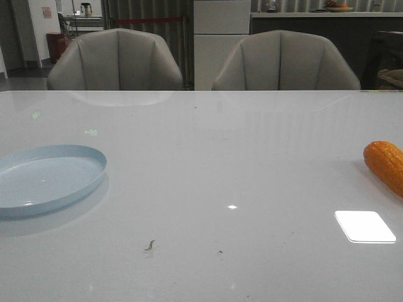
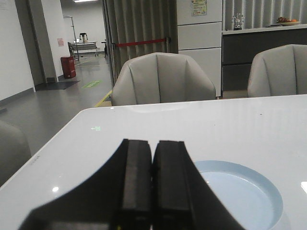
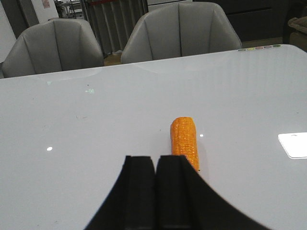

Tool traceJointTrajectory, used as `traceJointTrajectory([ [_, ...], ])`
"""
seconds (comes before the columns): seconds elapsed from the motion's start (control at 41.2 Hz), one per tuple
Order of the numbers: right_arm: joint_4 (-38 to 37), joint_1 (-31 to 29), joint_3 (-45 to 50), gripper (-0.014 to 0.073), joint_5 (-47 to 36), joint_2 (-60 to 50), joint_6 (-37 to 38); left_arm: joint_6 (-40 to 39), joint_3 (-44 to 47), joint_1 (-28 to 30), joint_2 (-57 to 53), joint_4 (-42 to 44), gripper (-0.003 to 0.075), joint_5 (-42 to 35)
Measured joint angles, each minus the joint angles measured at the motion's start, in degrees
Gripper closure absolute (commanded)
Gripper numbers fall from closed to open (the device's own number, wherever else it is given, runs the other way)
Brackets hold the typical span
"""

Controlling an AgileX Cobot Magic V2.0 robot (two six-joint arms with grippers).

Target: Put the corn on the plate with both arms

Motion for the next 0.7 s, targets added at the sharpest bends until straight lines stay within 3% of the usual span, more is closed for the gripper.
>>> traceJointTrajectory([
  [0.364,0.0,0.0,-1.0,0.0537,-4.7,0.0,0.0,0.0,-0.2,0.0,0.0,0.0,0.0626,-3.4],
  [0.703,-1.7,0.0,-21.5,0.0536,4.0,4.4,0.0,0.0,-16.1,0.0,4.8,4.6,0.0626,4.7],
])
